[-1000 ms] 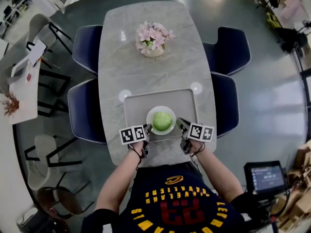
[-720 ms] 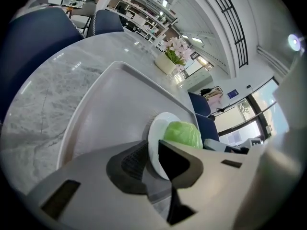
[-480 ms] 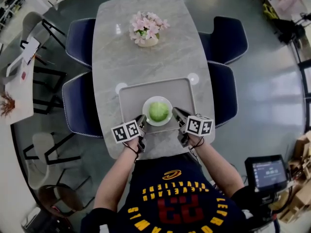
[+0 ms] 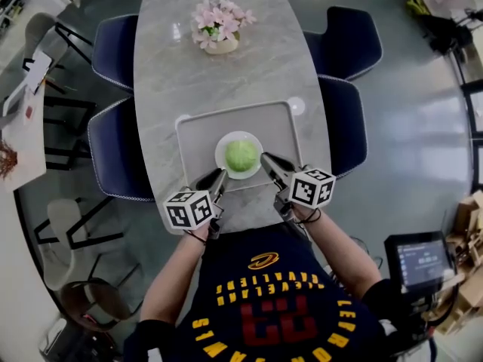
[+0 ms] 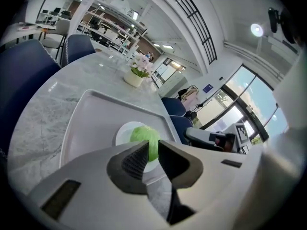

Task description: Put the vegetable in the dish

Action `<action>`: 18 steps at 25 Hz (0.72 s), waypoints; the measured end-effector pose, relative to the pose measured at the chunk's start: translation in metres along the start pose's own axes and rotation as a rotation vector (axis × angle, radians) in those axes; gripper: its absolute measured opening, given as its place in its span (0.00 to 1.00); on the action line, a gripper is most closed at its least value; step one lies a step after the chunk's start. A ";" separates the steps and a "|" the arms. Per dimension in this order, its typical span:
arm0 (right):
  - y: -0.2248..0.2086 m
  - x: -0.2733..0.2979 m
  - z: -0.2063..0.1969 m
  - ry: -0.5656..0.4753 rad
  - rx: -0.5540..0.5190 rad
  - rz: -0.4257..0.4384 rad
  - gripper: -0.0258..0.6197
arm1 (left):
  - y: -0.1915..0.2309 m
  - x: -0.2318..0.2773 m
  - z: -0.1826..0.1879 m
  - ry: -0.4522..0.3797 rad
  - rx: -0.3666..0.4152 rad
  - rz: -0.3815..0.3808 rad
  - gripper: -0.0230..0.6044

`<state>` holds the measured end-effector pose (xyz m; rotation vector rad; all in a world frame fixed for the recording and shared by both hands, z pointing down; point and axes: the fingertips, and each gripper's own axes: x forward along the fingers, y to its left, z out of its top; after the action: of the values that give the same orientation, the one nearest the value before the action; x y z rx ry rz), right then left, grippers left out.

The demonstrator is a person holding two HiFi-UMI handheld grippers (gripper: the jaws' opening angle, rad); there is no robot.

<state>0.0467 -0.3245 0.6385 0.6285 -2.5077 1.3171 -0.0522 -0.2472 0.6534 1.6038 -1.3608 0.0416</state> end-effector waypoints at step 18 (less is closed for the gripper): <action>0.101 -0.027 0.030 -0.086 -0.084 0.257 0.05 | -0.090 -0.045 0.020 -0.056 0.225 -0.215 0.04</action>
<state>0.0214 -0.2912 0.5378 0.3617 -2.7726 1.2809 -0.0109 -0.2394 0.5600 1.9465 -1.2533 0.0211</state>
